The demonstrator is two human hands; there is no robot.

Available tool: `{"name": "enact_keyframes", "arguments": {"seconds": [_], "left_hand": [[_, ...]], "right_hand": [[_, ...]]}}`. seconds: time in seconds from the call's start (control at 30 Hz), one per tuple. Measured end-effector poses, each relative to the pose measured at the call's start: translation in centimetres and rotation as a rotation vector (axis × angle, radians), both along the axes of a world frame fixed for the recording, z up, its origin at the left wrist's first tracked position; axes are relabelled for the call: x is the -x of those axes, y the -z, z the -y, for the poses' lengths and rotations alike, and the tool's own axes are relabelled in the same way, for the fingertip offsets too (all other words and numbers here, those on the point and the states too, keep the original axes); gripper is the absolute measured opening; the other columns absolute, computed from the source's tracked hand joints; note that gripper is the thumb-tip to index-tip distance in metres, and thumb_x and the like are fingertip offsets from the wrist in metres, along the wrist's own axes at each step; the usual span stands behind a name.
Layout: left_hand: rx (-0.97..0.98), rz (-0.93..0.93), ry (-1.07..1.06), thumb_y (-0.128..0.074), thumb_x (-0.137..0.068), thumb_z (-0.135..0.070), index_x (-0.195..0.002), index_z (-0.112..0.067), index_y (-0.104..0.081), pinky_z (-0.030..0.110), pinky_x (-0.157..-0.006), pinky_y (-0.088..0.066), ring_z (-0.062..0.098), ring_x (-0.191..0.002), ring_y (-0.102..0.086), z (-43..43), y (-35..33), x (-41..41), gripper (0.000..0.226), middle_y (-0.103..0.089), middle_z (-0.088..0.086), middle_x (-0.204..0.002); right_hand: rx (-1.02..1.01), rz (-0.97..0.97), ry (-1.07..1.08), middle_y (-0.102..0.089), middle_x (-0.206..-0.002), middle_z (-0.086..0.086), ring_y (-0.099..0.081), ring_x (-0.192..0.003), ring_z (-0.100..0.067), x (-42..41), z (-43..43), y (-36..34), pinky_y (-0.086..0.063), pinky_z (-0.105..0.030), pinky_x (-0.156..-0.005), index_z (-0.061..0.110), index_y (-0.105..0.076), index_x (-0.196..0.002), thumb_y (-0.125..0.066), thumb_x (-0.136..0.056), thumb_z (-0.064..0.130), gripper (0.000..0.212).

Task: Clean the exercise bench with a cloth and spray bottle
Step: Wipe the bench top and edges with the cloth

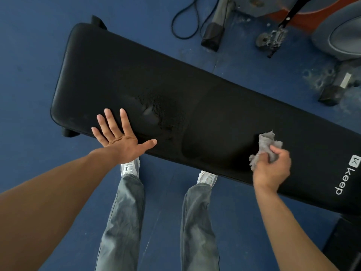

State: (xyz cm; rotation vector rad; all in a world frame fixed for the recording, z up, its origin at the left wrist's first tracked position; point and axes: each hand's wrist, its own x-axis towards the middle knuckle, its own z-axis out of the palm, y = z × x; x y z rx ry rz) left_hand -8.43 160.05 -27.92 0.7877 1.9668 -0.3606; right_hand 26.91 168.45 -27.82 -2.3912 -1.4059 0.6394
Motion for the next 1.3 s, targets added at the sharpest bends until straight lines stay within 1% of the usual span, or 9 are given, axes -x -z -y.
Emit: {"name": "enact_keyframes", "arguments": {"seconds": [0.1,0.27,0.5,0.63,0.7,0.77,0.93,1.13,1.3], "left_hand": [[0.003,-0.001,0.0,-0.045,-0.07,-0.093,-0.127,-0.034,0.054,0.058,-0.114,0.026,0.034,-0.138,0.048,-0.1,-0.1,0.0,0.128,0.053,0.013,-0.149],[0.03,-0.003,0.007,-0.044,-0.069,-0.094,-0.125,-0.035,0.055,0.058,-0.115,0.026,0.035,-0.138,0.049,-0.2,-0.2,0.0,0.128,0.055,0.013,-0.148],[0.048,0.021,0.01,-0.044,-0.07,-0.093,-0.119,-0.036,0.059,0.058,-0.112,0.027,0.035,-0.136,0.051,-0.4,-0.3,0.3,0.127,0.057,0.014,-0.146],[0.032,0.029,0.007,-0.042,-0.069,-0.094,-0.122,-0.034,0.057,0.058,-0.112,0.027,0.035,-0.136,0.05,-0.3,-0.2,0.3,0.128,0.056,0.014,-0.146],[0.033,0.033,0.009,-0.042,-0.07,-0.094,-0.122,-0.033,0.057,0.059,-0.112,0.027,0.036,-0.136,0.05,-0.2,-0.2,0.4,0.128,0.056,0.014,-0.146],[0.043,0.036,0.009,-0.042,-0.07,-0.094,-0.12,-0.033,0.058,0.059,-0.111,0.027,0.036,-0.136,0.05,-0.3,-0.3,0.5,0.127,0.056,0.015,-0.146],[0.045,0.046,0.016,-0.041,-0.07,-0.094,-0.118,-0.034,0.061,0.058,-0.111,0.028,0.034,-0.131,0.055,-0.3,-0.4,0.6,0.127,0.066,0.009,-0.132],[0.064,0.034,0.026,-0.04,-0.069,-0.095,-0.118,-0.034,0.061,0.057,-0.109,0.029,0.03,-0.117,0.061,-0.5,-0.2,0.7,0.128,0.071,0.005,-0.118],[0.062,0.048,0.027,-0.04,-0.07,-0.094,-0.123,-0.032,0.057,0.057,-0.108,0.03,0.029,-0.117,0.062,-0.4,-0.3,0.7,0.128,0.069,0.005,-0.119]], "right_hand": [[-0.072,-0.016,-0.09,-0.059,-0.11,-0.026,-0.058,-0.103,-0.031,3.4,2.5,0.6,-0.039,-0.024,-0.089,-0.002,-0.064,-0.112,-0.066,-0.088,-0.003,0.025],[-0.035,-0.283,-0.568,-0.051,-0.109,-0.007,-0.051,-0.096,-0.011,12.2,9.1,0.7,-0.041,-0.011,-0.092,0.013,-0.06,-0.11,-0.064,-0.086,-0.012,0.035],[-0.085,-0.17,-1.177,-0.06,-0.104,-0.017,-0.058,-0.084,-0.033,12.6,4.0,2.3,-0.052,-0.05,-0.073,0.008,-0.069,-0.106,-0.066,-0.089,-0.001,0.02],[-0.248,-0.041,-0.941,-0.058,-0.108,-0.023,-0.059,-0.095,-0.039,12.0,-7.5,2.8,-0.05,-0.045,-0.088,0.01,-0.063,-0.111,-0.057,-0.089,0.005,0.024],[-0.221,0.001,-0.721,-0.054,-0.119,-0.022,-0.058,-0.107,-0.033,12.3,-12.0,2.7,-0.039,-0.013,-0.096,0.005,-0.061,-0.119,-0.055,-0.092,0.005,0.028],[-0.157,0.006,-0.621,-0.052,-0.126,-0.018,-0.056,-0.114,-0.027,13.0,-13.8,2.8,-0.028,0.0,-0.092,0.004,-0.06,-0.124,-0.055,-0.096,0.007,0.028],[-0.164,-0.113,-0.77,-0.054,-0.117,-0.018,-0.058,-0.103,-0.029,15.7,-8.0,2.3,-0.047,-0.031,-0.094,0.004,-0.063,-0.121,-0.063,-0.094,0.012,0.028],[0.04,-0.236,-1.163,-0.057,-0.108,-0.01,-0.057,-0.091,-0.025,14.5,5.7,1.6,-0.054,-0.04,-0.08,0.008,-0.071,-0.106,-0.071,-0.09,0.007,0.015],[0.054,-0.163,-1.132,-0.057,-0.106,-0.01,-0.061,-0.087,-0.03,10.8,1.8,0.9,-0.054,-0.047,-0.081,0.01,-0.071,-0.104,-0.06,-0.089,0.008,0.019]]}}
